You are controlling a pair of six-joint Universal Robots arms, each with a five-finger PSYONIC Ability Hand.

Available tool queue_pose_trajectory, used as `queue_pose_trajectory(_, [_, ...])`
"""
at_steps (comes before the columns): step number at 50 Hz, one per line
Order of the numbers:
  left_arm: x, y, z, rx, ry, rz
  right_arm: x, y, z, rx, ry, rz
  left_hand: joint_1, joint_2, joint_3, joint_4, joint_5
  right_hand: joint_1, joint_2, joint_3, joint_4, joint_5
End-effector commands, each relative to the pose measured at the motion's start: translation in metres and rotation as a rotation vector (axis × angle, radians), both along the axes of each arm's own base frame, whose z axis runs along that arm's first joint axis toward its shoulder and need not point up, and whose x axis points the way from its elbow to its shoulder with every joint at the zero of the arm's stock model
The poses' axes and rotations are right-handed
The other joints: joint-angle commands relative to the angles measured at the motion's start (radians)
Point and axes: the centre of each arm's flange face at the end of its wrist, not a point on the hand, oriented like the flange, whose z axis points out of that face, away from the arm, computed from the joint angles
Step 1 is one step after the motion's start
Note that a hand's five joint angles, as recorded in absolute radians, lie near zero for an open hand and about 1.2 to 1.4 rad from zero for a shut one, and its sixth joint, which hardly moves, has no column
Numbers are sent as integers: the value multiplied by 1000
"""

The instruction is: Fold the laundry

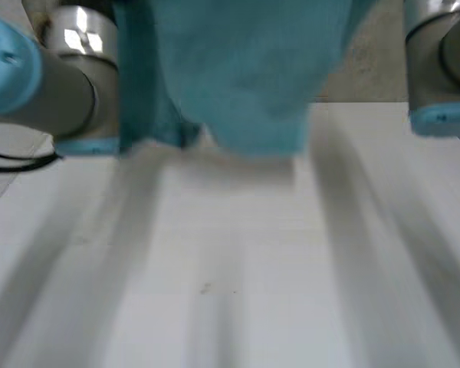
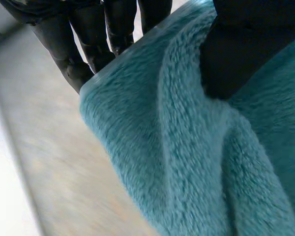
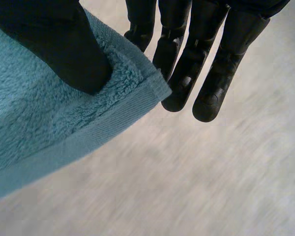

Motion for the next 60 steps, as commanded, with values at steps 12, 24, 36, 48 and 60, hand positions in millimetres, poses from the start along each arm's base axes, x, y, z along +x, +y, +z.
queue_pose_trajectory(12, [25,89,-165,611,-249,37,0,51,-131,408,227,115,238,196,203,205,268,416,215,209,203,238])
queue_pose_trajectory(24, [17,155,-232,918,-326,-70,-20,68,-225,736,340,83,238,196,203,205,268,416,215,209,203,238])
queue_pose_trajectory(36, [3,196,-220,1131,-231,-216,-58,53,-238,780,307,-17,139,98,104,107,170,416,215,209,203,238])
queue_pose_trajectory(48, [5,166,-201,1147,-185,-207,-60,49,-241,717,287,-21,-957,-998,-992,-989,-926,416,215,209,203,238])
queue_pose_trajectory(60, [40,63,-182,1027,-329,-259,-57,51,-245,724,295,-11,-925,-966,-960,-957,-894,416,215,209,203,238])
